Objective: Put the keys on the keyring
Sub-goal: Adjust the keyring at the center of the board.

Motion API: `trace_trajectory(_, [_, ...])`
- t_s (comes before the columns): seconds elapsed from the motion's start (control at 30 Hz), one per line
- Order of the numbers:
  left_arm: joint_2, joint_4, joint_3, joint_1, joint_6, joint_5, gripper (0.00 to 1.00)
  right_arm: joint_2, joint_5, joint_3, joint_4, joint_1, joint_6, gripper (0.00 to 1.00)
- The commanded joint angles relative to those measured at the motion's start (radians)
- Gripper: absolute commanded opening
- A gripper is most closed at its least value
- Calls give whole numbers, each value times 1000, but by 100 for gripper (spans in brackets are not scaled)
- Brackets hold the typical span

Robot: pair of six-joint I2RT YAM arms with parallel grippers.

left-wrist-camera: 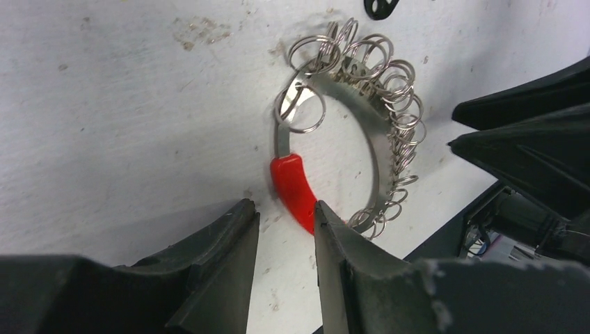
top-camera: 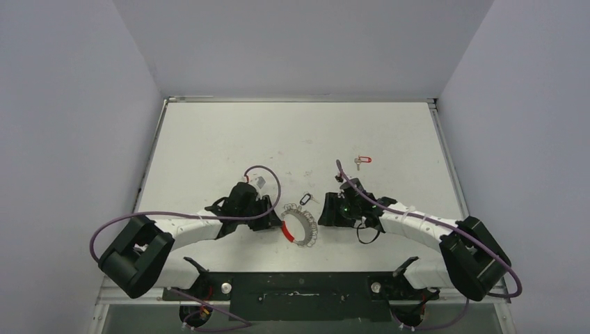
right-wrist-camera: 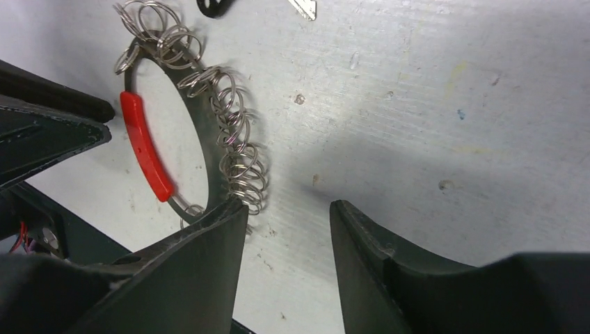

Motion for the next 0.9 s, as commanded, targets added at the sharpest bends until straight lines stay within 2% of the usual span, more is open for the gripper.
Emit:
trace_trajectory(0.0, [71, 96, 23, 6, -24, 29, 33, 71, -71, 39, 85, 8, -27, 43])
trace_trajectory(0.17, [118, 95, 54, 6, -10, 10, 27, 115, -90, 29, 125, 65, 8, 27])
trace_trajectory(0.37, [35, -151, 113, 12, 92, -154, 29, 65, -81, 8, 65, 95, 34, 29])
trace_trajectory(0.5, [-20, -200, 119, 29, 147, -175, 34, -17, -5, 35, -15, 95, -31, 36])
trace_trajectory(0.63, [-44, -202, 114, 44, 156, -161, 36, -44, 39, 109, -43, 96, -187, 47])
trace_trajectory(0.77, [-74, -191, 99, 68, 154, -127, 36, -12, 9, 179, 7, 101, -372, 64])
trace_trajectory(0.87, [-120, -194, 82, 83, 153, -125, 36, 55, 19, 239, 44, 106, -478, 68])
